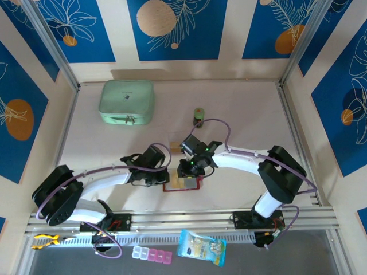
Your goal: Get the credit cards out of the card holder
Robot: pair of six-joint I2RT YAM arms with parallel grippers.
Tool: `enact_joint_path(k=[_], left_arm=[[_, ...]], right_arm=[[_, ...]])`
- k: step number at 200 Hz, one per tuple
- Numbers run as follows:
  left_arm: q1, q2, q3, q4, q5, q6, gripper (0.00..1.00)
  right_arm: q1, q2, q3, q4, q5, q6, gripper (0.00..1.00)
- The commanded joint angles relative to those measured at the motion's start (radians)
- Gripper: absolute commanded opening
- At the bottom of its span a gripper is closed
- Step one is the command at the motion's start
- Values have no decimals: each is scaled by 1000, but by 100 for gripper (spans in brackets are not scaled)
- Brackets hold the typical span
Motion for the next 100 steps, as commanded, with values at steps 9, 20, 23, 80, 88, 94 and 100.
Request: enact_joint_path(k=[9,20,23,80,88,94,100], left_arm=[[5,11,42,-21,19,20,9],[4,20,47,-19,20,20,9],[4,22,48,-17,21,18,9],[-7,86,68,11,38,21,8],[-7,91,69,12,40,20,8],[-9,95,70,13,40,20,8],[-10,98,70,16,41,20,8]], right_arm=[[-13,-19,-34,20,-25,22,26],[-16,-19,-41,28,-32,23,26],[-17,-20,-43,32,-34,23,26],[-27,-12,-72,56,-48,31,26],[-28,-10,-77,59,-50,30,26],[-29,-8,-78,61,-53,31,26],[-29,-7,-80,63,-54,32,26]])
